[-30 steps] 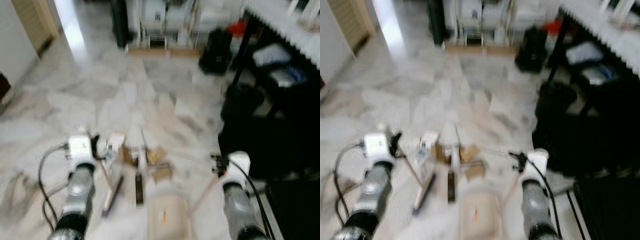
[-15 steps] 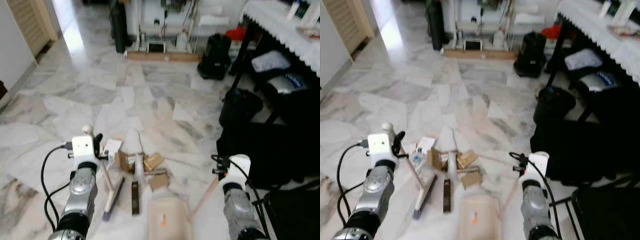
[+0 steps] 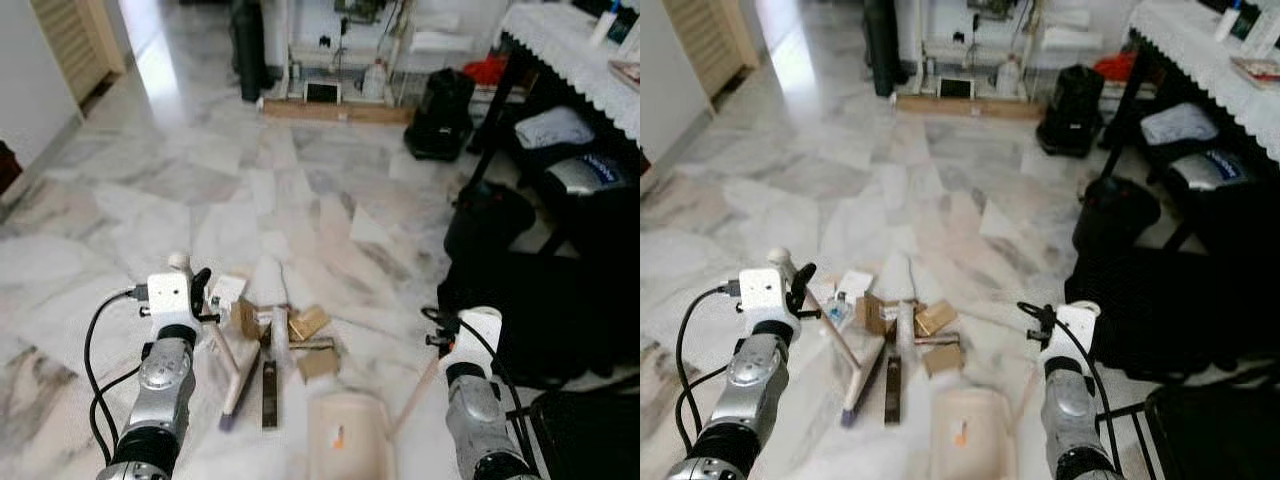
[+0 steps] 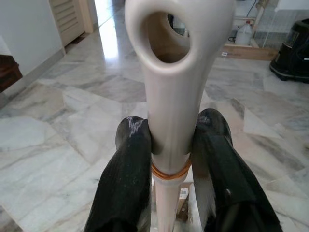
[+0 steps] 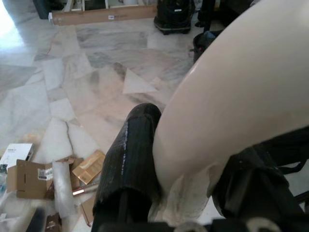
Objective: Sweep floor
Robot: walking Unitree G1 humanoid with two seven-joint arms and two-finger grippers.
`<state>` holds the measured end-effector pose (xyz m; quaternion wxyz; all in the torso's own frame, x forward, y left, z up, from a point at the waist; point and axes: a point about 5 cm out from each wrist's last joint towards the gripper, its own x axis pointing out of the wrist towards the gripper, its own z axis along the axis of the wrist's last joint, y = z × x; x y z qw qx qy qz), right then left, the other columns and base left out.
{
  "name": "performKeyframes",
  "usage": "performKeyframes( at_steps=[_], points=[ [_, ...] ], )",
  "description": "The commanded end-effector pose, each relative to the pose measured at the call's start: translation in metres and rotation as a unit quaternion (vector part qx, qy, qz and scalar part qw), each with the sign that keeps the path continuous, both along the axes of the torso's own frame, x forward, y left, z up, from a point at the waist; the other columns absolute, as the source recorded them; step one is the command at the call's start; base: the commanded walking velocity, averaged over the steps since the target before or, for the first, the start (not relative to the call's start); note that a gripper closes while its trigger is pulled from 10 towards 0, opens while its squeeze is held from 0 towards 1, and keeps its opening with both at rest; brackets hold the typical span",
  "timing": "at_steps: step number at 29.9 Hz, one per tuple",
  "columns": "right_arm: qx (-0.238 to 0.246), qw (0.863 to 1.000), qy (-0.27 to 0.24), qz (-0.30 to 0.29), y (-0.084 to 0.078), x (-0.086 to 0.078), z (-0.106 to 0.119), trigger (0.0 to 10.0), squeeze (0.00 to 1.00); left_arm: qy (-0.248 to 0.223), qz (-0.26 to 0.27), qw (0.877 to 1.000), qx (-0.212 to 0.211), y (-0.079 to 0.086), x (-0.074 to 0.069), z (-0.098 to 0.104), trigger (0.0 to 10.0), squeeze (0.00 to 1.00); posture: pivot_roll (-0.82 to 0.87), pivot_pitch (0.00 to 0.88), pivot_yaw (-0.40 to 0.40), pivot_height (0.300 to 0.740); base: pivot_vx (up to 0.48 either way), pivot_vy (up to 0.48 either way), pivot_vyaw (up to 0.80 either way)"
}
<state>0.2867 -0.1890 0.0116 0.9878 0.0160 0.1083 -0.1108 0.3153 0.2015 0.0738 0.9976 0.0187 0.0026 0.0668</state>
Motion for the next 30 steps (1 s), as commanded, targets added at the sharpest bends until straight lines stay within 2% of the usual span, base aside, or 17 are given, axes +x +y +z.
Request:
performKeyframes(
  at_steps=[1, 6, 8, 18, 24, 30],
  points=[
    [-0.004, 1.0, 0.001, -0.007, -0.003, 0.001, 0.001, 10.0, 0.0, 0.004, -0.008, 1.0, 0.003, 0.0, 0.001, 0.001, 10.0, 0.0, -0.01, 0.054, -0.048, 0.74, 0.0, 0.0, 0.0],
    [-0.005, 1.0, 0.005, -0.007, -0.001, 0.001, 0.0, 10.0, 0.0, 0.015, -0.021, 1.0, -0.003, -0.002, 0.0, -0.003, 10.0, 0.0, -0.01, 0.057, -0.048, 0.74, 0.0, 0.0, 0.0],
    [-0.004, 1.0, 0.007, -0.005, 0.001, 0.002, 0.0, 10.0, 0.0, 0.034, -0.04, 0.999, -0.01, -0.006, -0.001, -0.01, 10.0, 0.0, -0.01, 0.058, -0.048, 0.74, 0.0, 0.0, 0.0],
    [0.002, 1.0, 0.017, -0.003, 0.008, 0.001, -0.003, 10.0, 0.0, 0.049, -0.064, 0.997, -0.013, -0.01, -0.002, -0.015, 10.0, 0.0, -0.01, 0.063, -0.044, 0.74, 0.0, 0.0, 0.0],
    [0.004, 1.0, 0.023, -0.004, 0.009, 0.0, -0.005, 10.0, 0.0, 0.078, -0.118, 0.99, -0.026, -0.016, -0.003, -0.021, 10.0, 0.0, -0.01, 0.065, -0.042, 0.74, 0.0, 0.0, 0.0],
    [0.003, 1.0, 0.026, -0.007, 0.009, 0.0, -0.005, 10.0, 0.0, 0.093, -0.14, 0.985, -0.041, -0.016, -0.002, -0.022, 10.0, 0.0, -0.01, 0.065, -0.041, 0.74, 0.0, 0.0, 0.0]
  ],
)
